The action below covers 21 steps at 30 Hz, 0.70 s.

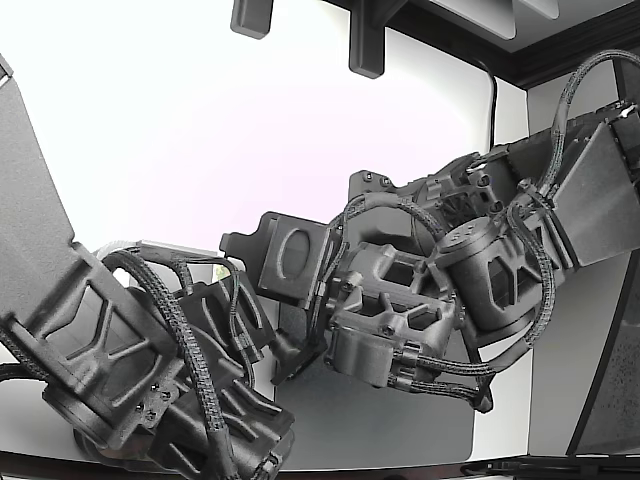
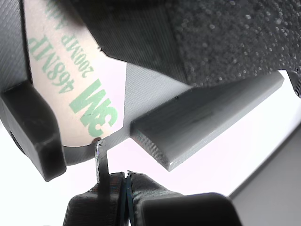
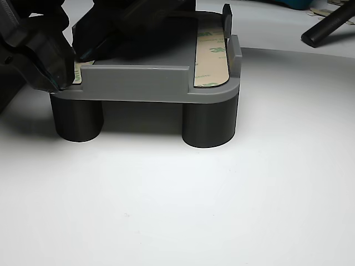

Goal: Peel off protective film from adhesive tape.

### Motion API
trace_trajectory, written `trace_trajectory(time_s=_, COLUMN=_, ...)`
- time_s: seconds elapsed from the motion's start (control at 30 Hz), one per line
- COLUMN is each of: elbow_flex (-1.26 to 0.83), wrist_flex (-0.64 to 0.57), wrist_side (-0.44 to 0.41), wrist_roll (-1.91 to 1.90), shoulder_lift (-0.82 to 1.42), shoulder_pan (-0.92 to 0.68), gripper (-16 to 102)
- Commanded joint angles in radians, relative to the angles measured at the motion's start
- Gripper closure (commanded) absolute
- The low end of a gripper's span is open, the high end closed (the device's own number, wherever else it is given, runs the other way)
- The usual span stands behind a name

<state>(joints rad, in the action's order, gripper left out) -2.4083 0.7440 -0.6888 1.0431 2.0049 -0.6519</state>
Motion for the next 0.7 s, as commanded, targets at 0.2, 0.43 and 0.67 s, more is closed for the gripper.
trace_trajectory(time_s=0.2, elbow_flex=0.025, wrist_flex=-0.003, wrist_side=-0.002, wrist_roll=0.003, shoulder_lift=0.02, shoulder_pan=0.006, gripper=96)
trace_trajectory(time_s=0.43, elbow_flex=0.021, wrist_flex=-0.002, wrist_side=-0.003, wrist_roll=0.006, shoulder_lift=0.023, shoulder_pan=0.006, gripper=96)
trace_trajectory(time_s=0.67, elbow_flex=0.006, wrist_flex=-0.008, wrist_side=-0.003, wrist_roll=0.003, shoulder_lift=0.032, shoulder_pan=0.006, gripper=96)
